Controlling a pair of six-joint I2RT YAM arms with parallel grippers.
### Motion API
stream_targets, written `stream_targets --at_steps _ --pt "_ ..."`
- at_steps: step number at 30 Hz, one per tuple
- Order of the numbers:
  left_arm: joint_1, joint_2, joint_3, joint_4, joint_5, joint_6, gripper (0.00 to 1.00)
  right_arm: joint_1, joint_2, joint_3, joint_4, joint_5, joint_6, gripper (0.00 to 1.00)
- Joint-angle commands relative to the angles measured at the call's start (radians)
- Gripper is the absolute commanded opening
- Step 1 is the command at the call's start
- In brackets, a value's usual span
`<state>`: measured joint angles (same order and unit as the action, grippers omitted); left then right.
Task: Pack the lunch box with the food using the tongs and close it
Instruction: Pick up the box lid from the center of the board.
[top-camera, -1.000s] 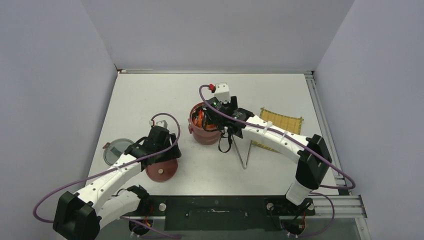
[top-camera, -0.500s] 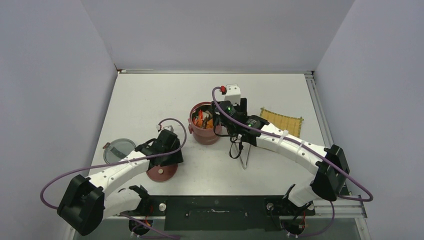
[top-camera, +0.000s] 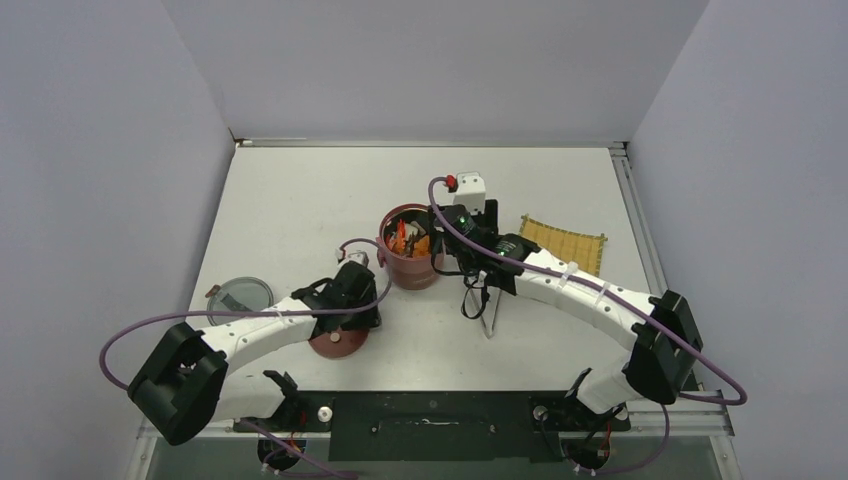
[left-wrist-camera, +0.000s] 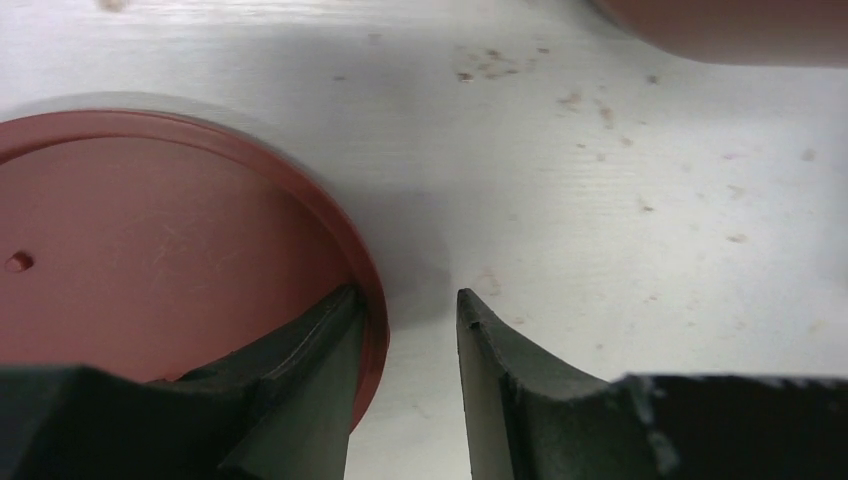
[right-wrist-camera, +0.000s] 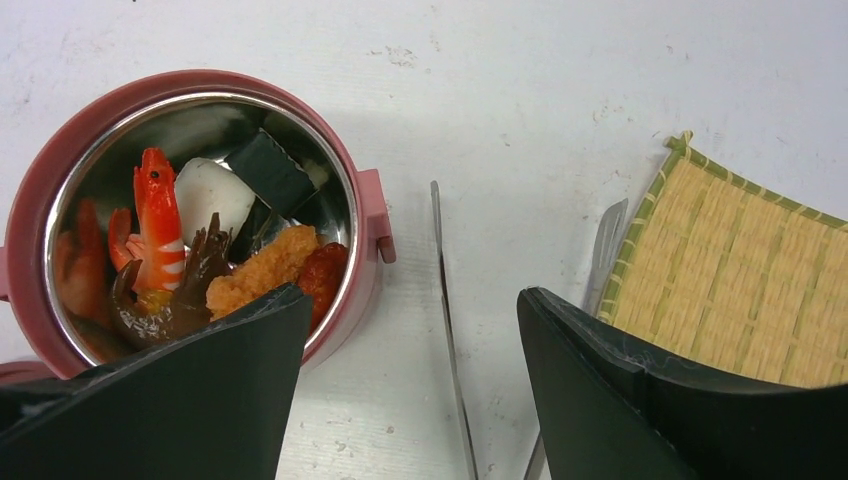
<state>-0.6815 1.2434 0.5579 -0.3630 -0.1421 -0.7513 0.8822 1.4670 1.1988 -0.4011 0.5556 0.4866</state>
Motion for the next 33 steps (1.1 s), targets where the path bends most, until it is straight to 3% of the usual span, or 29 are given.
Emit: stream_targets --at_steps 1,6,9,12,15,18,22,27,33 --pt "-0.062 -0.006 -0.002 0.200 0.053 -0.051 0.37 -0.008 -0.060 -0.019 0.030 -0.005 0.022 0.77" --pt "-0.129 0.020 -0.044 0.414 0.123 -0.097 0.34 -0.008 -0.103 -0.075 0.029 -0.034 0.056 0.77" --pt "-0.149 0.010 -0.047 0.451 0.133 -0.113 0.33 -0.008 -0.151 -0.121 0.028 -0.062 0.082 0.77" --pt "-0.147 -0.052 -0.024 0.378 0.107 -0.105 0.39 -0.006 -0.209 -0.182 0.047 -0.114 0.117 0.77" --pt "-0.134 -0.152 0.033 0.167 0.036 -0.063 0.47 0.006 -0.266 -0.262 0.092 -0.180 0.166 0.77" --pt "-0.070 -0.239 0.061 -0.025 -0.023 -0.041 0.51 0.036 -0.298 -0.343 0.138 -0.219 0.215 0.77" --pt "0.109 -0.322 0.020 -0.168 0.011 -0.016 0.54 0.051 -0.280 -0.362 0.132 -0.226 0.253 0.76" --pt "0.287 -0.416 -0.093 -0.150 0.028 -0.050 0.55 0.058 -0.272 -0.355 0.155 -0.244 0.245 0.76" --pt "0.332 -0.477 -0.174 -0.151 -0.057 -0.130 0.54 0.060 -0.297 -0.354 0.144 -0.212 0.223 0.76"
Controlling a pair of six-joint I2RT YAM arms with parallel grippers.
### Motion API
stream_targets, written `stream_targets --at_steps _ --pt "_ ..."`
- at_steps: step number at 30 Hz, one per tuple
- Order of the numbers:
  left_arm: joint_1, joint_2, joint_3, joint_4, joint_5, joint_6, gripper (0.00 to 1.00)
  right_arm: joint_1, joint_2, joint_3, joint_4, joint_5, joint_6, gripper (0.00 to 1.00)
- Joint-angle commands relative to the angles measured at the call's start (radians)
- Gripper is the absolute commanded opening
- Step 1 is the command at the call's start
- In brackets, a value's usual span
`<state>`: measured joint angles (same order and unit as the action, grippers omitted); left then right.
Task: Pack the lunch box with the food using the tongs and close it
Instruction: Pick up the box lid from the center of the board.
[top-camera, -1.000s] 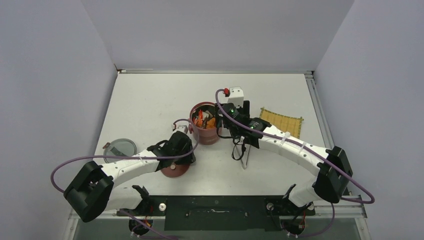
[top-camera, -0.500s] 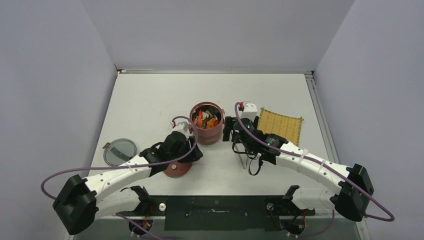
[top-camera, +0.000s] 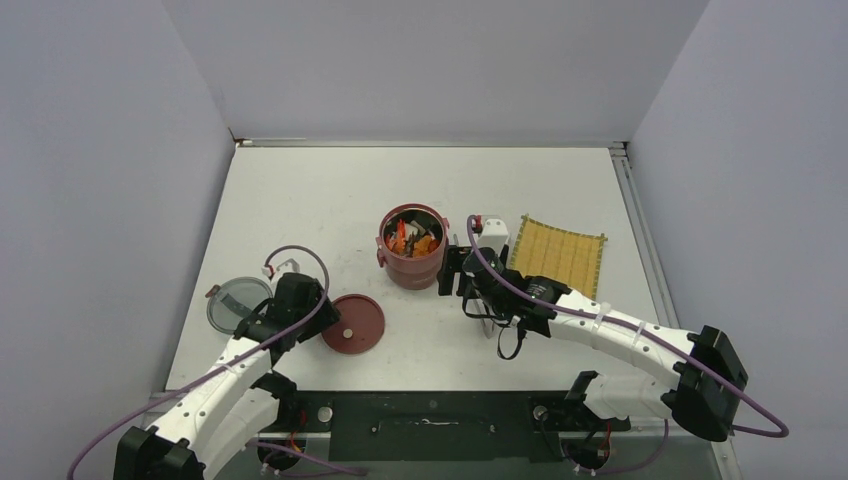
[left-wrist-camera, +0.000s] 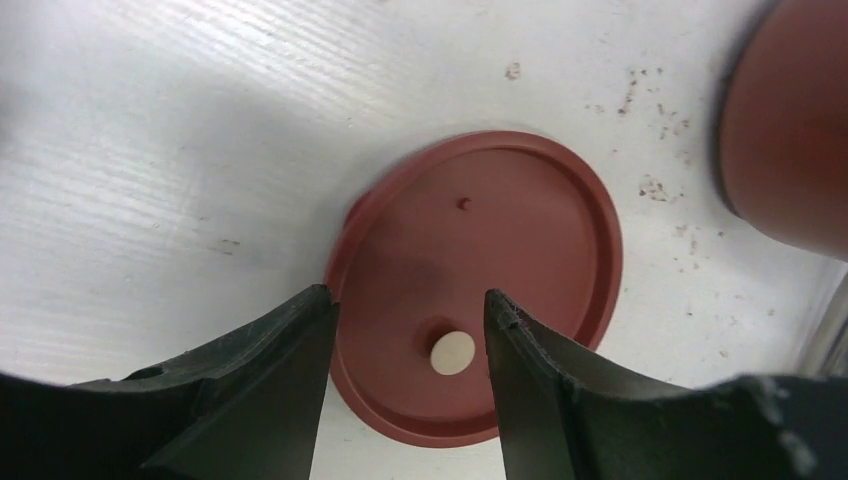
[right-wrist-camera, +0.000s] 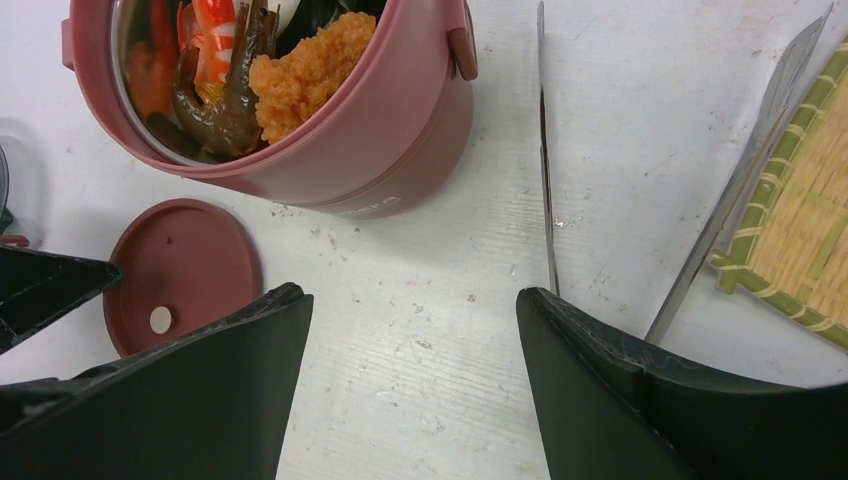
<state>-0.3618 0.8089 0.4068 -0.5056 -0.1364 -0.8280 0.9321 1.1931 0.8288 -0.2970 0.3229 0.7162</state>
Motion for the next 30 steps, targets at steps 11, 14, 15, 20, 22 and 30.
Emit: stream_targets --at_steps 11,14,15,20,22,30 --pt "0.012 -0.029 -0.066 0.011 -0.109 -0.088 0.39 0.005 -0.068 -0.019 0.035 0.066 -0.016 0.77" --pt "0.012 -0.010 -0.064 0.023 -0.105 -0.082 0.37 0.004 -0.071 -0.021 0.032 0.071 -0.019 0.77" --pt "0.012 -0.004 -0.063 0.024 -0.103 -0.080 0.36 0.003 -0.072 -0.023 0.031 0.071 -0.018 0.77" --pt "0.012 0.008 -0.063 0.031 -0.097 -0.073 0.30 -0.001 -0.079 -0.029 0.031 0.074 -0.019 0.77" --pt "0.012 0.011 -0.063 0.035 -0.094 -0.070 0.30 -0.001 -0.082 -0.032 0.030 0.076 -0.017 0.77" --pt "0.012 0.014 -0.066 0.052 -0.071 -0.058 0.07 -0.004 -0.096 -0.038 0.025 0.087 -0.014 0.77"
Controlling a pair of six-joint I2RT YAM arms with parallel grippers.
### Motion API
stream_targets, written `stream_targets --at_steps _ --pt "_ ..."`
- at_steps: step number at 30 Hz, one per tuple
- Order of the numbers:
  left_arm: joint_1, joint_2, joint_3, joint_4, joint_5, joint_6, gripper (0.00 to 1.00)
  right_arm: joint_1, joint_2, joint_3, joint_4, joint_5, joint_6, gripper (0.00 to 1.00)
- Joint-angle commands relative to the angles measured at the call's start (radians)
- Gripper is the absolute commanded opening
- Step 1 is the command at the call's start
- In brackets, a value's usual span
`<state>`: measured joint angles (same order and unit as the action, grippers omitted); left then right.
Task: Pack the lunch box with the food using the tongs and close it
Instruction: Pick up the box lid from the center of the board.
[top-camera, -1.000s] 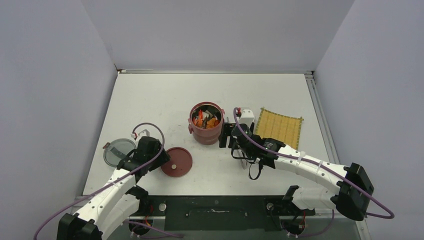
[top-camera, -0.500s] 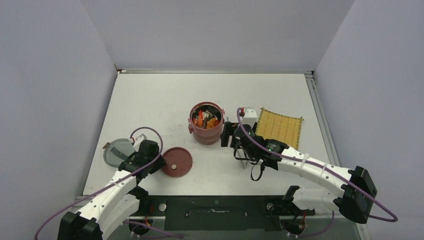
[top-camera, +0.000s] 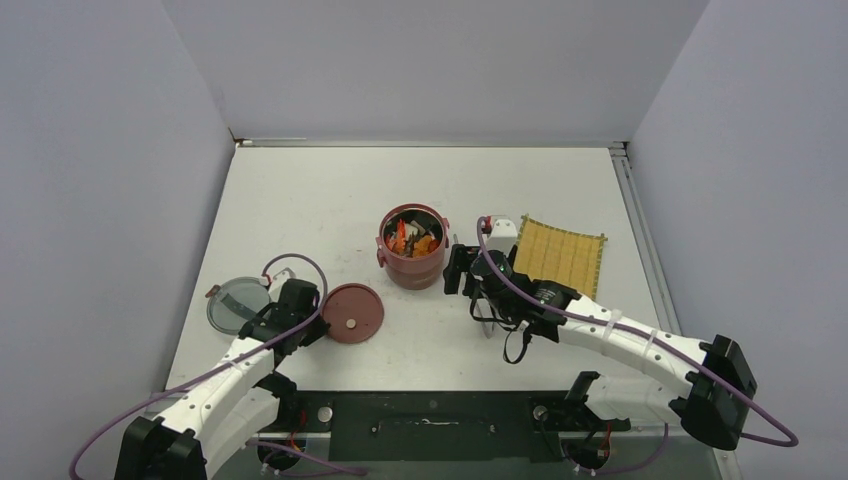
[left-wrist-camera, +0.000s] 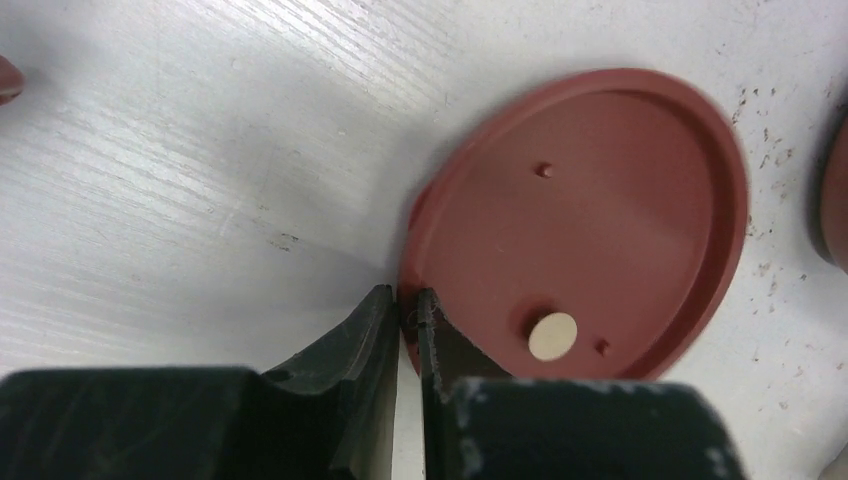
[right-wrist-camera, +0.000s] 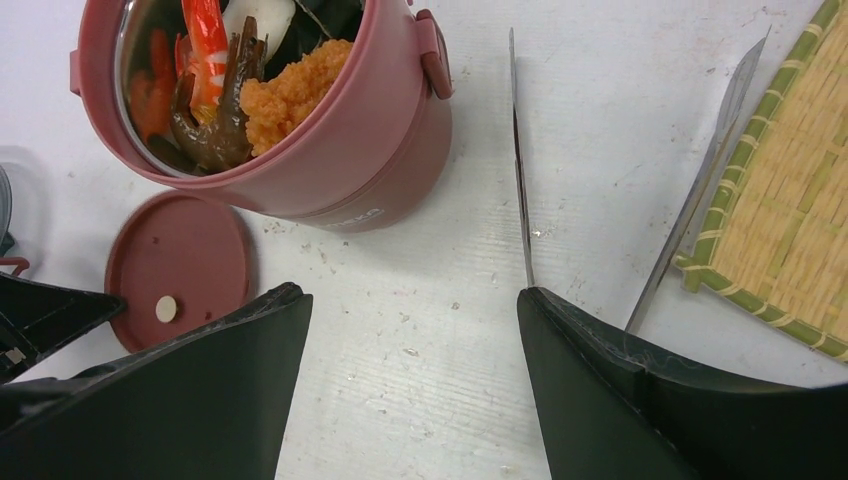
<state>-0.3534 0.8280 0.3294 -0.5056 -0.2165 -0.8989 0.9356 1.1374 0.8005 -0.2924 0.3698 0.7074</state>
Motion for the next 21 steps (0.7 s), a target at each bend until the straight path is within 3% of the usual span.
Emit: stream_targets --at_steps 1,3,11,16,21 --pt "0.004 -0.012 0.013 0.052 0.015 0.015 0.04 -0.008 -0.042 -0.010 0.020 0.041 -0.006 0.77" --pt "0.004 -0.032 0.016 0.052 0.031 0.020 0.00 -0.008 -0.048 -0.012 0.019 0.047 -0.005 0.77" --pt "-0.030 -0.150 0.088 -0.035 0.054 0.053 0.00 -0.011 -0.063 -0.013 0.013 0.066 -0.001 0.77" --pt "-0.047 -0.155 0.257 -0.206 -0.031 0.063 0.00 -0.012 -0.076 -0.001 0.008 0.089 0.003 0.77" --pt "-0.014 -0.105 0.485 -0.416 -0.190 0.163 0.00 -0.012 -0.083 0.023 -0.011 0.099 -0.006 0.78"
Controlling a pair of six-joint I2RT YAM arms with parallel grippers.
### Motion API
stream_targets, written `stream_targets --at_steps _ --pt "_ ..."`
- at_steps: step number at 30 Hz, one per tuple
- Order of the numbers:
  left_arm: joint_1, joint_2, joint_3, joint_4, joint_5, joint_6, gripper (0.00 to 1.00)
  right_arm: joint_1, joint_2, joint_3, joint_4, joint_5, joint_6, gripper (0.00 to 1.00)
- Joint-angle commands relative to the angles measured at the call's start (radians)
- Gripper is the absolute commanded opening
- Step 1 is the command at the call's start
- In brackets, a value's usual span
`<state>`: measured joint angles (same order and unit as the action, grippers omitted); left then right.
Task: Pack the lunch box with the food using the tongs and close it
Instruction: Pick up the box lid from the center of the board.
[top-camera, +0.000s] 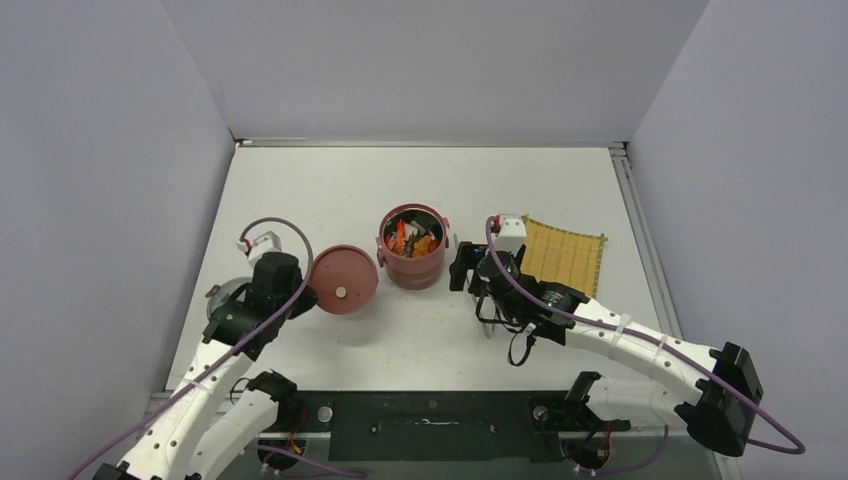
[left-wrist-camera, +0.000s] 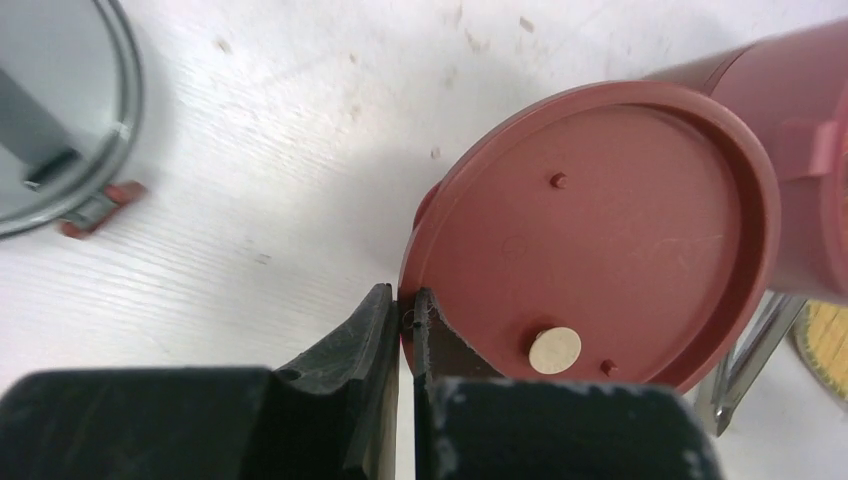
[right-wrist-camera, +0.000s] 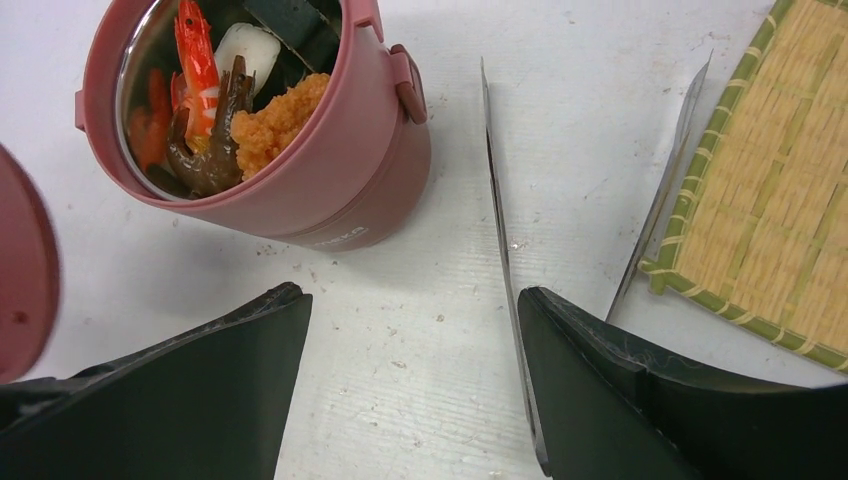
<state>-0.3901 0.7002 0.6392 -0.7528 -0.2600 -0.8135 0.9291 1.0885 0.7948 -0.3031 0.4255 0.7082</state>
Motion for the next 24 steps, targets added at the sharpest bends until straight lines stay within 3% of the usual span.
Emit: stream_targets --at_steps 1,9,12,24 --pt "0.023 0.024 0.202 -0.166 -0.123 0.104 0.00 -0.006 -0.038 0.029 0.001 0.045 -0.010 0.78" --pt "0.020 0.210 0.462 -0.148 0.095 0.209 0.00 -0.011 -0.044 0.054 -0.007 0.081 -0.054 0.82" --pt "-0.007 0.326 0.550 -0.137 0.175 0.245 0.00 -0.045 -0.021 0.095 -0.008 0.006 -0.105 0.84" --pt "-0.102 0.719 0.883 -0.125 0.206 0.383 0.00 -0.213 0.152 0.319 -0.052 -0.257 -0.226 0.86"
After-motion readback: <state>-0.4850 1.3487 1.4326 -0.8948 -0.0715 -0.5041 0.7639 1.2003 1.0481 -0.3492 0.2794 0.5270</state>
